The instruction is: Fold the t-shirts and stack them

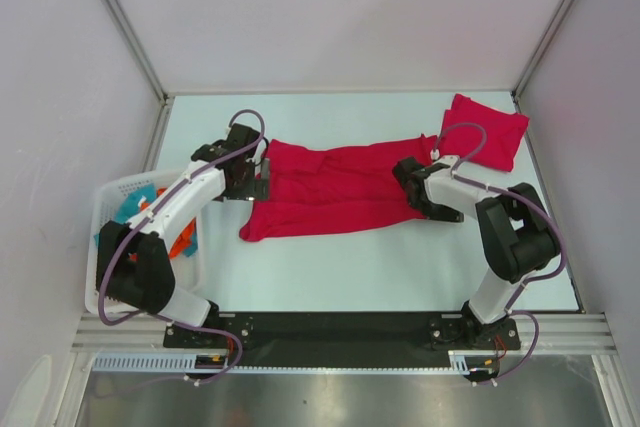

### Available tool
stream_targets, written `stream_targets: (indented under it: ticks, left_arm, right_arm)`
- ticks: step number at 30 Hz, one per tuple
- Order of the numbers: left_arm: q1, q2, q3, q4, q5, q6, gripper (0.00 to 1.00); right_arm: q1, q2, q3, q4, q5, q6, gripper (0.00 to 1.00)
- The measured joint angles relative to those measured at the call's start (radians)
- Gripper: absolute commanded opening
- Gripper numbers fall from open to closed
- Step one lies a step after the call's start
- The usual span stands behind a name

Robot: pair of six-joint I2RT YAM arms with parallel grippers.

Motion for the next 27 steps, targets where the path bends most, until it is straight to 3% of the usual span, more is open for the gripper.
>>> stream_targets:
  ticks: [27]
  left_arm:
    - [-0.002,-0.001,-0.002,-0.006,-0.006,0.0,1.0]
  right_arm:
    - [-0.033,0.073,0.068,0.063,0.016,-0.035,0.44]
